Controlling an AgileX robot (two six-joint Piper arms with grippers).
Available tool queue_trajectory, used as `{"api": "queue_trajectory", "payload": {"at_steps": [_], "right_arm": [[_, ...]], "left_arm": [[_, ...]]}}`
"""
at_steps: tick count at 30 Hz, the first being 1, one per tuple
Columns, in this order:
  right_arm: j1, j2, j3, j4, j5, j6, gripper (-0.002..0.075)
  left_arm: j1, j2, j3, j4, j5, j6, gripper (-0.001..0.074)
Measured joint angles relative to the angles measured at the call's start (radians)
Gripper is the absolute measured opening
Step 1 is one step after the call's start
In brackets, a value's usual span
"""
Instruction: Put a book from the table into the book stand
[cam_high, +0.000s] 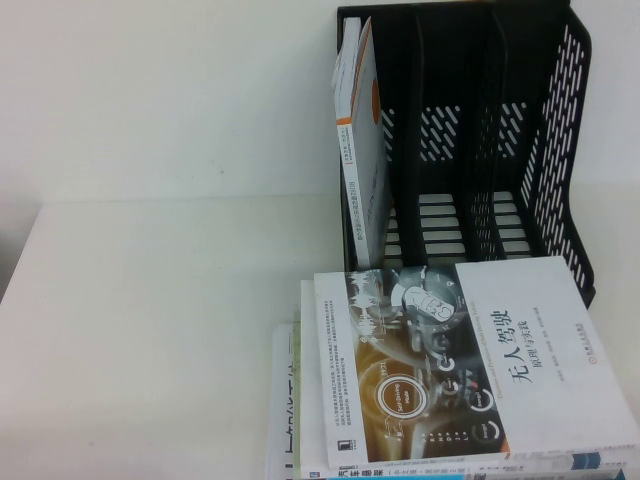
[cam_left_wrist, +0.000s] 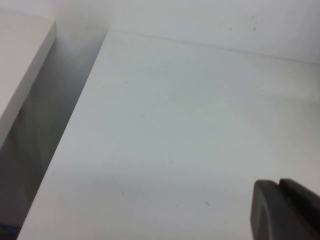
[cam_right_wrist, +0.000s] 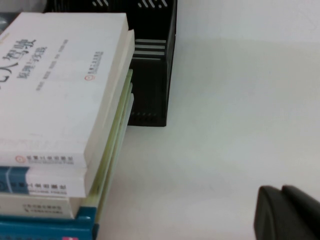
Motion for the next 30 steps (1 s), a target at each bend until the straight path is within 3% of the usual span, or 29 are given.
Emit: {"api": "queue_trajectory", "payload": {"at_steps": [30], "right_arm": [[0.000,0.000,0.000,0.002,-0.004,0.000,0.0005]], "left_arm": [[0.000,0.000,0.000,0.004,0.000,0.078,-0.0002]]}}
